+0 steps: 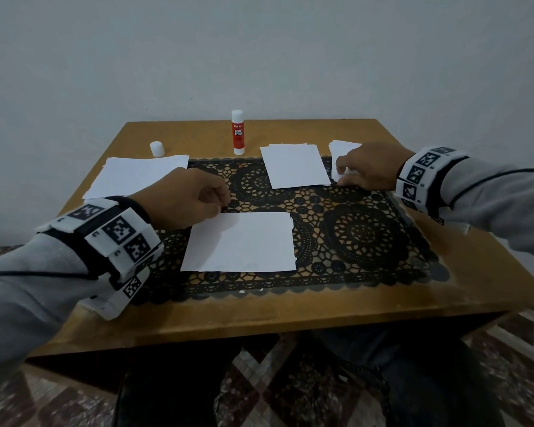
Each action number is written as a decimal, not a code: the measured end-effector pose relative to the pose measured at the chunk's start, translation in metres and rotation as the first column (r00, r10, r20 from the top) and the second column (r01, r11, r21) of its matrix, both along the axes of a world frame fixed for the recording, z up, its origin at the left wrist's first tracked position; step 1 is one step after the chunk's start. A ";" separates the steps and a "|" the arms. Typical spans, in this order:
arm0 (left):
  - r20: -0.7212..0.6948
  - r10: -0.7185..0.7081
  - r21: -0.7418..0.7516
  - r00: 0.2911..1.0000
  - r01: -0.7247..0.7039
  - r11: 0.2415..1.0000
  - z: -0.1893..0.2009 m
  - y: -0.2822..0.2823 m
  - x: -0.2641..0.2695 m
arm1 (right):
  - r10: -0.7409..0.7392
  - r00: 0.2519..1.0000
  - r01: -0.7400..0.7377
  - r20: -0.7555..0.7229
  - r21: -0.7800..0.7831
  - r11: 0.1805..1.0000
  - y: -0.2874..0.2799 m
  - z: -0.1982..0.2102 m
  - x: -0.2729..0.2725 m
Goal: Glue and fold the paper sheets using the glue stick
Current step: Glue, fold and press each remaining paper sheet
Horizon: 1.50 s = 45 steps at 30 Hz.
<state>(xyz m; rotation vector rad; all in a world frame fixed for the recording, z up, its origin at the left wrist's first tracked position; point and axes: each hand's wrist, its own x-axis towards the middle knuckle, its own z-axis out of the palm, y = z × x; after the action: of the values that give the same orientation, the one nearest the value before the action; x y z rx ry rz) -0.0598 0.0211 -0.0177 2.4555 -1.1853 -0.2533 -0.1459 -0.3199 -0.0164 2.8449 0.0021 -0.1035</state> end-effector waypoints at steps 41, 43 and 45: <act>-0.001 0.004 0.037 1.000 -0.004 0.999 0.002 0.000 -0.004 | -0.313 0.945 0.283 0.099 0.238 0.929 0.015 -0.001 0.006; -0.001 0.006 0.047 1.000 -0.006 0.999 0.002 0.000 -0.004 | -0.320 0.942 0.285 0.100 0.263 0.922 0.013 -0.001 0.005; 0.002 0.005 0.047 1.000 -0.005 0.999 0.002 0.000 -0.003 | -0.320 0.942 0.283 0.105 0.269 0.921 0.010 -0.001 0.004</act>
<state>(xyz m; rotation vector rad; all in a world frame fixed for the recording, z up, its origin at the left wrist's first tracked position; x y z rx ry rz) -0.0632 0.0209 -0.0157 2.4986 -1.1867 -0.2807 -0.1422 -0.3101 -0.0169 3.0752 -0.4927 0.0463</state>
